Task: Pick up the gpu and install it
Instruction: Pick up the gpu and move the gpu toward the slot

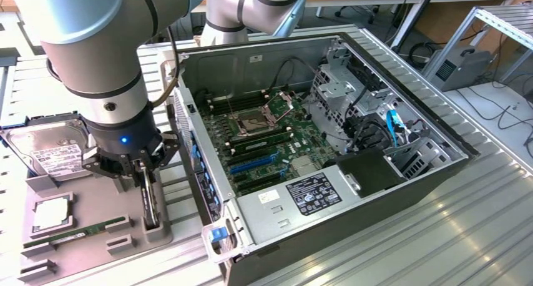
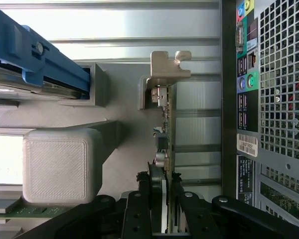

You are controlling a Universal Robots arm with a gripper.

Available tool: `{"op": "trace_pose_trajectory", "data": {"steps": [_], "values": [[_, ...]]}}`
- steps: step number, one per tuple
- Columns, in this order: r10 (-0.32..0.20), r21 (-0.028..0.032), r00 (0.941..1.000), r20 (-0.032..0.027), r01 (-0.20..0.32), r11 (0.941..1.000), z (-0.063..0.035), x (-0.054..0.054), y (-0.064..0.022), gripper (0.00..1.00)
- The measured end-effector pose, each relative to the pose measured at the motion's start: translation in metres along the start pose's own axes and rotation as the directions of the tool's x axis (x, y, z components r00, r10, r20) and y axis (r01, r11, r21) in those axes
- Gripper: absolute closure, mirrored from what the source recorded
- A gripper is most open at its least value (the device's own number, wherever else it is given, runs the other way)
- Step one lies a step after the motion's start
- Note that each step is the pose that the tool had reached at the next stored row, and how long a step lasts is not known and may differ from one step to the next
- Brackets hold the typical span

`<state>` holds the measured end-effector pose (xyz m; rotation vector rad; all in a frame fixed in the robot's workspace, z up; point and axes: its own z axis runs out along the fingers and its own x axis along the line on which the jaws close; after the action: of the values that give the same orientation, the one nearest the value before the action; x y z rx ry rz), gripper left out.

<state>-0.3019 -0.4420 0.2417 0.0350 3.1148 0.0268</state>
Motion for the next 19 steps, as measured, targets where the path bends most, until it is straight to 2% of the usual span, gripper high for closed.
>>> {"op": "trace_pose_trajectory", "data": {"steps": [14,19], "values": [[0.000,-0.0003,1.0000,0.0002,0.000,1.0000,0.0000,0.0000,0.0000,0.73],[0.000,-0.0002,1.0000,0.0001,0.000,1.0000,-0.0043,-0.0001,0.0001,0.73]]}}
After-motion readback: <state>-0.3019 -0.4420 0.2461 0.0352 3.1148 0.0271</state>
